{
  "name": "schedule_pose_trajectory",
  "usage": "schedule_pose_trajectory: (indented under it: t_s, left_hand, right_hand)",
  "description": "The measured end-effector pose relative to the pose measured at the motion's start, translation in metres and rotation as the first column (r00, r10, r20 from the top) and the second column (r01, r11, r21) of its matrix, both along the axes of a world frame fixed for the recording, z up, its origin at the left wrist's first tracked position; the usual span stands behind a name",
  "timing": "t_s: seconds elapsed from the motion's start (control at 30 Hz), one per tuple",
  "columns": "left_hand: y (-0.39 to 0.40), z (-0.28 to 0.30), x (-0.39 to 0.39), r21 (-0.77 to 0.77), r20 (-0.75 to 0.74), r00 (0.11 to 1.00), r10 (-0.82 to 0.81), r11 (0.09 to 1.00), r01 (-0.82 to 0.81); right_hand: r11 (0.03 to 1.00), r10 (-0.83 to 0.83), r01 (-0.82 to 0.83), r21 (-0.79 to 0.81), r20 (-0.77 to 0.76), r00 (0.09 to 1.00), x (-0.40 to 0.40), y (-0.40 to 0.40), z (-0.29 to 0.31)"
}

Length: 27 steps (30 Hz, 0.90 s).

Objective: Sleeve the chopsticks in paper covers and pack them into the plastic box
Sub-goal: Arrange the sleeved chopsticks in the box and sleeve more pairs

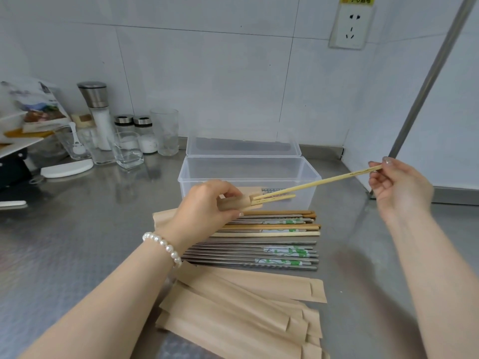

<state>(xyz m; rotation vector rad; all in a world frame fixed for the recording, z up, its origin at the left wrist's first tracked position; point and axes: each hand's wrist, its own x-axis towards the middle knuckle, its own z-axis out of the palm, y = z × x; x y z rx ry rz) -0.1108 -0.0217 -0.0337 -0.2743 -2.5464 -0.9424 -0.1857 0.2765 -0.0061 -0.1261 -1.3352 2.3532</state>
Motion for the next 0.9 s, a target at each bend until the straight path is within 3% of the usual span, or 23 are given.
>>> schedule_pose_trajectory:
  t_s: [0.13, 0.23, 0.33, 0.47, 0.6, 0.9]
  left_hand:
    - [0.0, 0.0, 0.0, -0.001, -0.004, 1.0, -0.007, 1.0, 0.007]
    - [0.002, -0.001, 0.0, 0.01, -0.014, 0.999, -0.033, 0.999, 0.033]
    - [0.003, 0.0, 0.001, 0.021, -0.043, 0.998, -0.041, 0.999, 0.042]
    - [0.005, 0.003, 0.003, -0.012, -0.074, 0.996, -0.042, 0.999, 0.041]
    - [0.005, 0.003, 0.004, -0.034, -0.084, 0.995, -0.057, 0.998, 0.054]
    - [0.005, -0.001, 0.001, -0.033, -0.091, 0.994, -0.062, 0.998, 0.059]
  right_hand:
    - [0.999, 0.027, -0.027, 0.034, -0.006, 1.0, 0.001, -0.003, 0.0]
    - [0.979, 0.126, -0.13, 0.157, 0.035, 0.991, 0.004, -0.01, 0.002]
    - [0.883, 0.285, -0.327, 0.336, 0.17, 0.943, 0.009, -0.023, 0.0]
    - [0.738, 0.42, -0.514, 0.437, 0.298, 0.857, 0.014, -0.041, -0.005]
    - [0.674, 0.471, -0.575, 0.463, 0.331, 0.818, 0.017, -0.052, -0.008]
    - [0.667, 0.503, -0.619, 0.414, 0.363, 0.784, 0.019, -0.06, -0.011]
